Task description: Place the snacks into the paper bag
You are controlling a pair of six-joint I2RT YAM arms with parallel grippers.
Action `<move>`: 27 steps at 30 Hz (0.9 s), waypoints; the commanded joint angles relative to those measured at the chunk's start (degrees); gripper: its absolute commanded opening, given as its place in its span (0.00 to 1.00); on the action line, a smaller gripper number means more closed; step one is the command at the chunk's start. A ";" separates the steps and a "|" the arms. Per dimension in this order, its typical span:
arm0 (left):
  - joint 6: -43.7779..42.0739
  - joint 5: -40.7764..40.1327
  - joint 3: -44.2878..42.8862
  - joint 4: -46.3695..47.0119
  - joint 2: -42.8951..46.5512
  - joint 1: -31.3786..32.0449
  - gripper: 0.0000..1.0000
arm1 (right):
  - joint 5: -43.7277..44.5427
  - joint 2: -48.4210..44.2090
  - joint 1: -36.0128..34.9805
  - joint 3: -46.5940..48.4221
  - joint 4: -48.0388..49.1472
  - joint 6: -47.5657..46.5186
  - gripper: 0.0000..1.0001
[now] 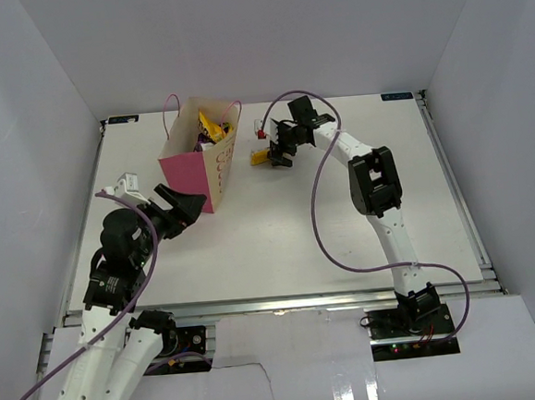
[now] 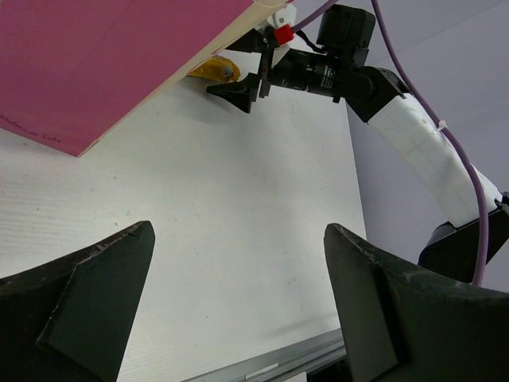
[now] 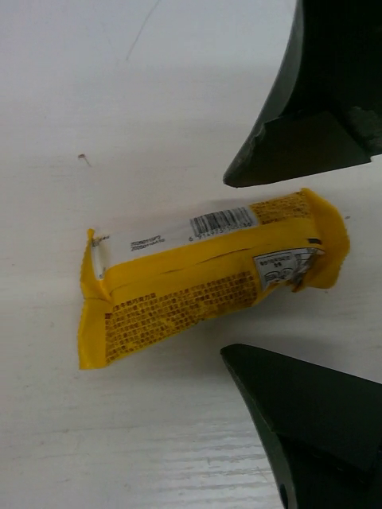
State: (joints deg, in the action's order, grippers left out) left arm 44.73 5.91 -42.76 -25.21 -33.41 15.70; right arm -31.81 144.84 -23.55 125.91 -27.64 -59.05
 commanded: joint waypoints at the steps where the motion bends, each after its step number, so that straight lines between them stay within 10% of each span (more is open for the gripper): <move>1: 1.67 1.47 0.57 1.66 0.10 -0.15 0.98 | 2.71 1.94 -1.58 1.89 2.50 0.42 0.86; 10: 7.47 2.61 4.08 3.76 -0.51 -0.24 0.98 | -2.27 -3.14 -1.06 -4.95 -4.08 1.22 0.27; 27: 22.42 13.86 12.89 31.79 -24.76 10.74 0.97 | -17.86 -51.47 -5.96 -60.41 9.25 27.03 0.15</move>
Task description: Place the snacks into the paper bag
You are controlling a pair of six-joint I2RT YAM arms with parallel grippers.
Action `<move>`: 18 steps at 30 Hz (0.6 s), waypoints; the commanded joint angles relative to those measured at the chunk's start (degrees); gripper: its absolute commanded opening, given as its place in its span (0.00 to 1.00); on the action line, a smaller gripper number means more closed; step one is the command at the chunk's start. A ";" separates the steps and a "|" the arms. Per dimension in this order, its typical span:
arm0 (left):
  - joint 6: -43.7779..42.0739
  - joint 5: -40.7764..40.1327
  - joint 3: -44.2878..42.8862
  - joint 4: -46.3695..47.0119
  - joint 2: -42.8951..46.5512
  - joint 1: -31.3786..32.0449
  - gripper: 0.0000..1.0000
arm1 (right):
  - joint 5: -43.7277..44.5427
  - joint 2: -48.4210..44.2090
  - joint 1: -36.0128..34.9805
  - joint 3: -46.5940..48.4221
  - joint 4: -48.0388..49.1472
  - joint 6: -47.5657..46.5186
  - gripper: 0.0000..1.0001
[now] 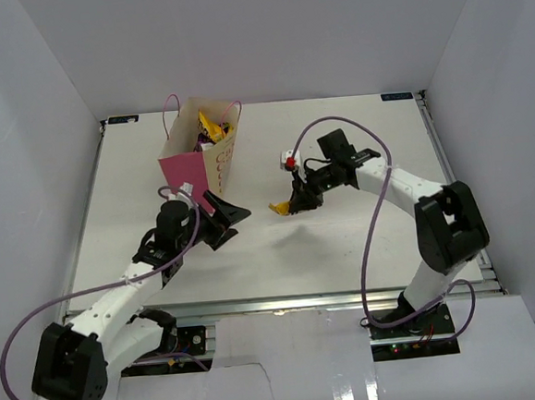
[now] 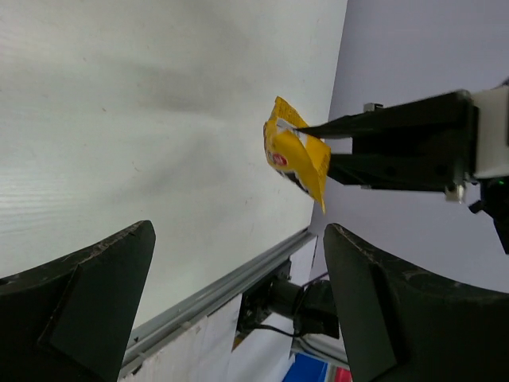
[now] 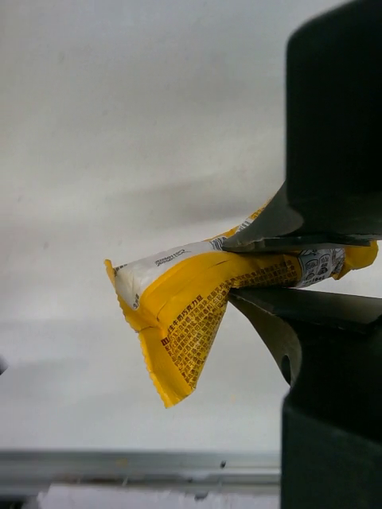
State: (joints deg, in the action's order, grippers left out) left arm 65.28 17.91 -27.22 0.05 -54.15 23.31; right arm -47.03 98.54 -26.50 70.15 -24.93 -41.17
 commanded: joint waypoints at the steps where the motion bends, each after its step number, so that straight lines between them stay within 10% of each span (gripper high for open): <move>1: 2.13 1.95 -3.18 7.23 -5.51 4.01 0.97 | -1.68 -6.42 -3.90 -7.37 9.17 10.57 0.15; 18: 10.92 0.55 -7.05 7.15 -15.81 11.32 0.92 | 10.11 -10.48 -13.13 -7.13 14.99 22.27 0.13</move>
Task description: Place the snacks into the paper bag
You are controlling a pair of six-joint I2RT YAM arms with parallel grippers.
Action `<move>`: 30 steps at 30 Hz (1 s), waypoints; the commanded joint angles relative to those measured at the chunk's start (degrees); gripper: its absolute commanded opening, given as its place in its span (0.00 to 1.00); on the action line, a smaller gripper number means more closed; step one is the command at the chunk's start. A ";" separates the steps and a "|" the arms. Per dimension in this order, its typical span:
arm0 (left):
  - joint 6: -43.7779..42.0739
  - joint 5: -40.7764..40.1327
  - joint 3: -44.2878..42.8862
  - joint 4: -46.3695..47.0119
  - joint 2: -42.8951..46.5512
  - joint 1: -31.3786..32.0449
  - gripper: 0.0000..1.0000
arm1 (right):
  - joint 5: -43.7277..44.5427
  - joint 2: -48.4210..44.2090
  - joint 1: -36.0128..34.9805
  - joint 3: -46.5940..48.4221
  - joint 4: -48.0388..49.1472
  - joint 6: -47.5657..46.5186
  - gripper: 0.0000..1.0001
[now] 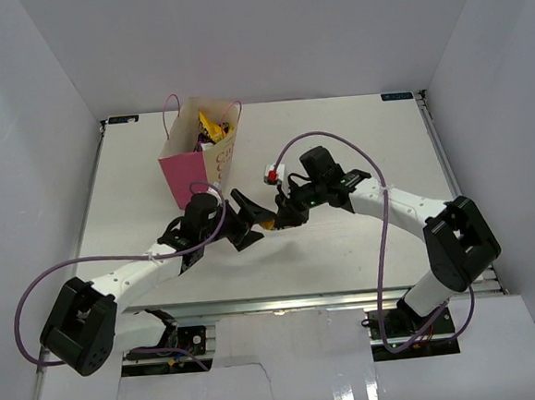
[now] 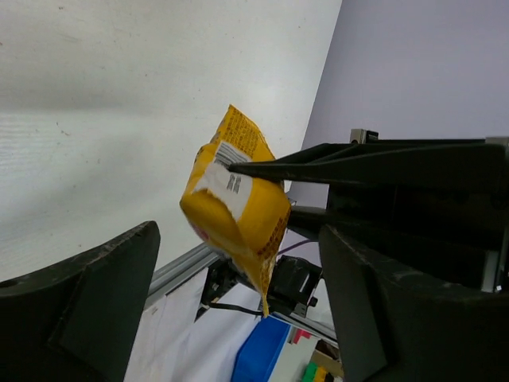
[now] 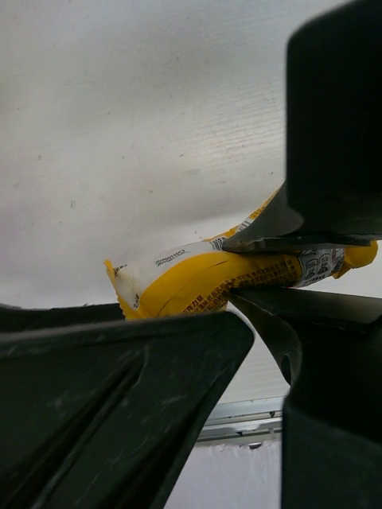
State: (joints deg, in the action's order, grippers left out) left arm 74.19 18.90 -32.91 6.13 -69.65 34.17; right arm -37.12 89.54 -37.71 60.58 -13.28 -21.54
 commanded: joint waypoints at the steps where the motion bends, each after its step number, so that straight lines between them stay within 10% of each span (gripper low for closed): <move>1: 2.27 -0.44 -1.46 1.08 -0.49 0.54 0.88 | 0.21 -1.56 -2.27 2.35 3.52 2.99 0.13; 17: 2.71 -0.35 -3.22 1.69 -2.51 0.63 0.27 | -0.93 -3.05 -2.72 0.77 4.75 4.40 0.20; 30: -13.09 -9.21 -12.43 -16.92 5.57 -0.42 0.02 | -7.78 -6.21 0.53 2.88 -2.79 -2.80 0.84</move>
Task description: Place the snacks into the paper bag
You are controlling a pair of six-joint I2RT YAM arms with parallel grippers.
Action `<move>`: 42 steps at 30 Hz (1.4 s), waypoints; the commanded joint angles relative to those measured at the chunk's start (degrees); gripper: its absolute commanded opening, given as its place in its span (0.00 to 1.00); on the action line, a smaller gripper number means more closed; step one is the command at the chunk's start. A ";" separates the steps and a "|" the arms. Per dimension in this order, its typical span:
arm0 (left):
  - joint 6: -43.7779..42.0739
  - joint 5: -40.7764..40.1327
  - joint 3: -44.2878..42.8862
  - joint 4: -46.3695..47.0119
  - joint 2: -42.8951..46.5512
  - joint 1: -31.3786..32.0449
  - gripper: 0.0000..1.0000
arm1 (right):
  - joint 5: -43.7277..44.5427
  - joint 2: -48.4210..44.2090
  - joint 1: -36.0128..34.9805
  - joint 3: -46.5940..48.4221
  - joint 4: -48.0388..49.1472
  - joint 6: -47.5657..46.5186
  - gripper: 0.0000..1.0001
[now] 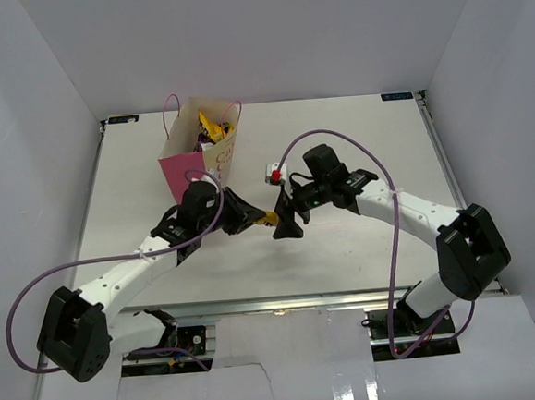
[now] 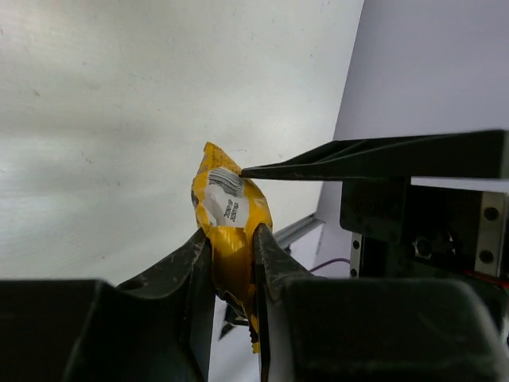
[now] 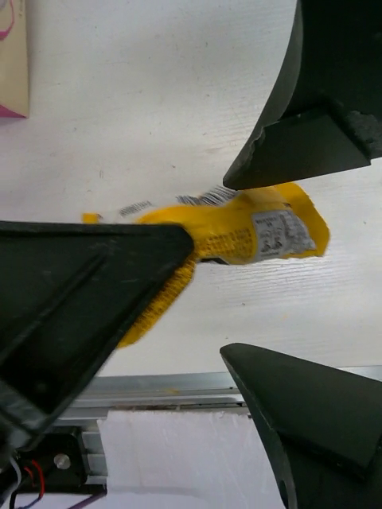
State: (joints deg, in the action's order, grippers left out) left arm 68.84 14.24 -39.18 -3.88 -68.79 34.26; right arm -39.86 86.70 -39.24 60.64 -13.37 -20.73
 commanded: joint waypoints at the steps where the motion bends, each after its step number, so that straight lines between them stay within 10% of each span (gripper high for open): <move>1: -11.50 -6.49 -7.57 -10.85 6.46 -1.38 0.02 | -6.80 -4.42 3.98 3.60 -4.81 -4.48 0.88; 16: -40.88 -27.51 -53.77 -30.13 -2.36 -14.04 0.00 | -12.18 -15.23 23.77 -2.19 -11.42 -12.14 0.91; 29: -43.26 -24.35 -65.59 -26.18 -21.73 -16.51 0.03 | -10.95 -20.77 30.54 -4.74 -12.30 -11.43 0.92; 31: -43.00 -23.47 -65.15 -26.18 -22.17 -16.42 0.14 | -10.86 -21.39 31.51 -5.18 -12.91 -11.61 0.92; 33: -43.08 -23.12 -64.71 -26.70 -22.52 -16.42 0.61 | -10.42 -21.74 32.12 -5.36 -13.52 -12.31 0.93; 35: -43.53 -22.15 -65.49 -27.32 -22.70 -16.42 0.85 | -9.46 -22.01 32.48 -5.10 -14.75 -12.75 0.95; 42: -49.13 -14.34 -69.81 -27.15 -17.44 -16.42 0.96 | 0.99 -25.07 33.35 -2.46 -16.34 -10.13 0.90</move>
State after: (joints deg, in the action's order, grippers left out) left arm 23.73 -5.06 -105.95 -32.14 -93.23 18.00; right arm -44.69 64.38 -6.57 55.70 -28.88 -32.34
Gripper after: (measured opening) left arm 0.950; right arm 0.907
